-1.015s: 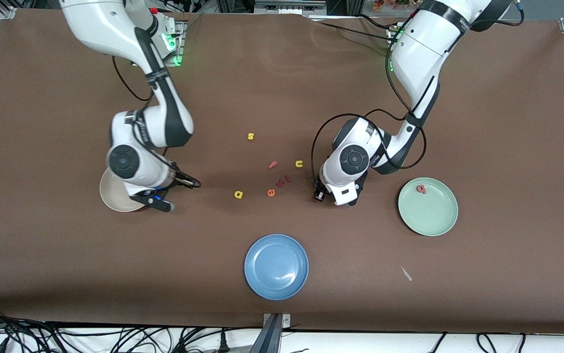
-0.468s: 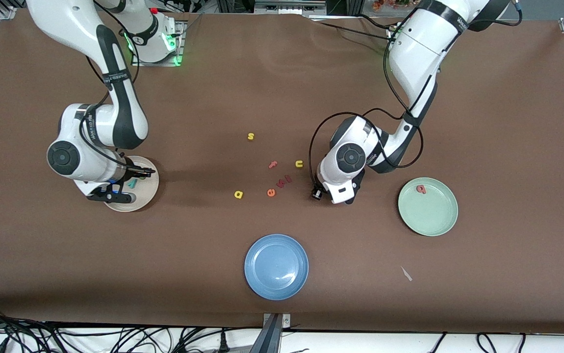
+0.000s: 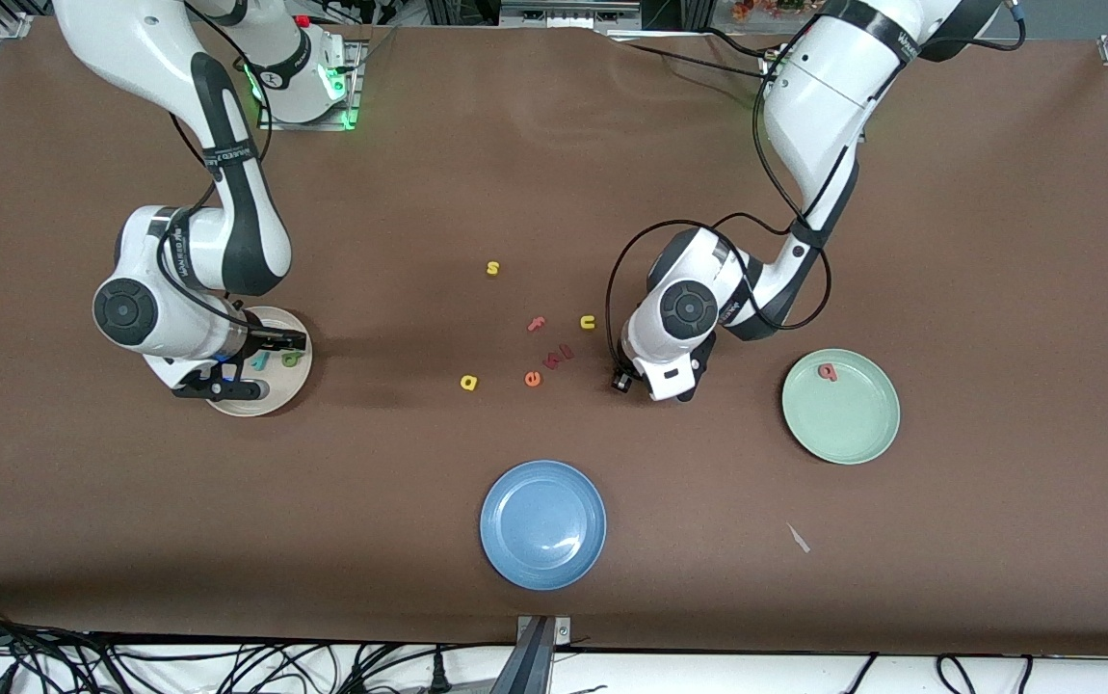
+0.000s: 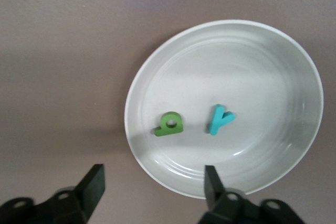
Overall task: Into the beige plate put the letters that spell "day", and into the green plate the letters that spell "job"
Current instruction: 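Drop the g on the beige plate while the left gripper grasps blue o, then grasp the yellow d with the right gripper while the left gripper drops o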
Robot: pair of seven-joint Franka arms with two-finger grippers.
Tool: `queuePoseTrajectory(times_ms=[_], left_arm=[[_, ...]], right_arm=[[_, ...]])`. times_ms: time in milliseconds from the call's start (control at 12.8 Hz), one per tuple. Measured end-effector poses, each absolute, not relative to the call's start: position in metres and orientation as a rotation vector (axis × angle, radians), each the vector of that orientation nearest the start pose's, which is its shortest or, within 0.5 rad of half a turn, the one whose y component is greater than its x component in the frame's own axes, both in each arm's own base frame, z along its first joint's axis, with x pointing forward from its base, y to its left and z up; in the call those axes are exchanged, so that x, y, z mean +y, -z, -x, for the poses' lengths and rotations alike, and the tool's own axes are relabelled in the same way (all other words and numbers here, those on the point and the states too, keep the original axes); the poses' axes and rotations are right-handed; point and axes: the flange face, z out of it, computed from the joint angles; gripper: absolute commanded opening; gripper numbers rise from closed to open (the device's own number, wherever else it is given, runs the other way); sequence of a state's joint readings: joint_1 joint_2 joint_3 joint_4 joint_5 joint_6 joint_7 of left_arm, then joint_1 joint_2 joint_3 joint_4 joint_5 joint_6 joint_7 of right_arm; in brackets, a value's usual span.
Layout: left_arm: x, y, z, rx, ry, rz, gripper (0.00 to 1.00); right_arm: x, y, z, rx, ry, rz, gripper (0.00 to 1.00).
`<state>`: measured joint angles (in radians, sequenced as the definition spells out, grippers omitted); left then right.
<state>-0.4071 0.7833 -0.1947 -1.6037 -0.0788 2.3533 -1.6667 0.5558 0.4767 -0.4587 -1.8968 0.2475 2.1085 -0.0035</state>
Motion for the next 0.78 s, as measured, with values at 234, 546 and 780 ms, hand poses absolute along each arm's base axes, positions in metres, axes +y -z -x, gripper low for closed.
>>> queuePoseTrajectory(times_ms=[234,546,780], left_arm=[[-0.379,-0.176,-0.58,-1.771,-0.292,2.658,0.05],[-0.378,-0.211,-0.591,-1.77,-0.264,2.69,0.04],[-0.359,-0.244,-0.602,-1.655,-0.245,2.762,0.0]], right_arm=[[0.111,-0.263,-0.604,-0.021,-0.293,3.125,1.0],[0.18,-0.266,-0.609,0.03,-0.26,3.082,1.0],[0.228,-0.257,-0.618,0.224,-0.246,3.07,1.0]])
